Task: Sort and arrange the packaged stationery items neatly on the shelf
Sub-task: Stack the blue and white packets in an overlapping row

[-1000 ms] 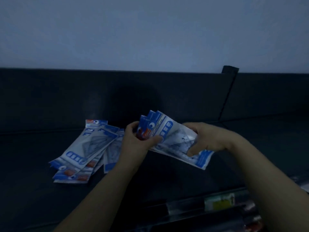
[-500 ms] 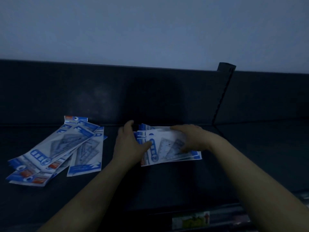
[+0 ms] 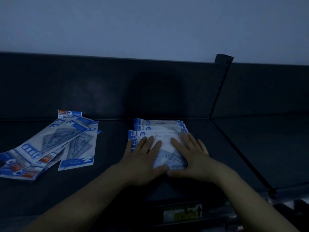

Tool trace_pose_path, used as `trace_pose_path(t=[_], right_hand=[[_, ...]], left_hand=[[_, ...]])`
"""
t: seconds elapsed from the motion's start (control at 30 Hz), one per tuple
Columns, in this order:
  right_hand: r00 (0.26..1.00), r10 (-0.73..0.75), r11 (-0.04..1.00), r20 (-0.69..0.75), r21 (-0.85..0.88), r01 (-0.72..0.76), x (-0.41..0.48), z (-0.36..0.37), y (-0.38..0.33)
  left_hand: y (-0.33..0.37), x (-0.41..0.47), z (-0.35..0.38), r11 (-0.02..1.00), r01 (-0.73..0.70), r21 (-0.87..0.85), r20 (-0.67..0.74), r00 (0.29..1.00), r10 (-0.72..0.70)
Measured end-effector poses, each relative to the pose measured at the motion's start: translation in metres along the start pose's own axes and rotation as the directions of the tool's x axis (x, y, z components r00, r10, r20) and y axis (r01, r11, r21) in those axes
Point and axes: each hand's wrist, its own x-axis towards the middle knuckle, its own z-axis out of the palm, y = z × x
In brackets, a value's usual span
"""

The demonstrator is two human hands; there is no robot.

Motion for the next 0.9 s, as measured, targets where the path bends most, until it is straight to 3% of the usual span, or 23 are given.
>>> trace_pose_path(t=[0.13, 0.27, 0.43, 0.6, 0.73, 0.9], right_hand=[[0.992, 0.108, 0.984, -0.061, 0.145, -0.098, -0.008, 0.005, 0.001], [0.968, 0.237, 0.957, -0.078, 0.187, -0.220, -0.006, 0.012, 0.005], [0.970, 0.228, 0.919, -0.085, 0.348, -0.185, -0.009, 0.010, 0.005], [0.954, 0.255, 0.893, -0.159, 0.416, -0.169, -0.005, 0.012, 0.007], [0.954, 0.193, 0.893, -0.231, 0.444, -0.074, -0.005, 0.010, -0.005], [0.916, 0.291, 0.831, -0.277, 0.547, -0.099, -0.007, 0.005, -0.001]], left_hand=[[-0.006, -0.002, -0.005, 0.994, 0.068, -0.081, -0.044, 0.996, -0.072], [-0.011, 0.000, -0.005, 0.981, 0.113, -0.157, 0.015, 0.994, -0.112], [-0.010, 0.004, -0.007, 0.947, 0.052, -0.317, -0.058, 0.996, -0.074], [-0.015, 0.000, -0.006, 0.819, 0.078, -0.568, -0.155, 0.968, -0.200], [-0.007, 0.002, -0.007, 0.776, 0.060, -0.628, -0.160, 0.966, -0.204], [-0.012, 0.002, -0.006, 0.732, 0.015, -0.681, -0.250, 0.935, -0.251]])
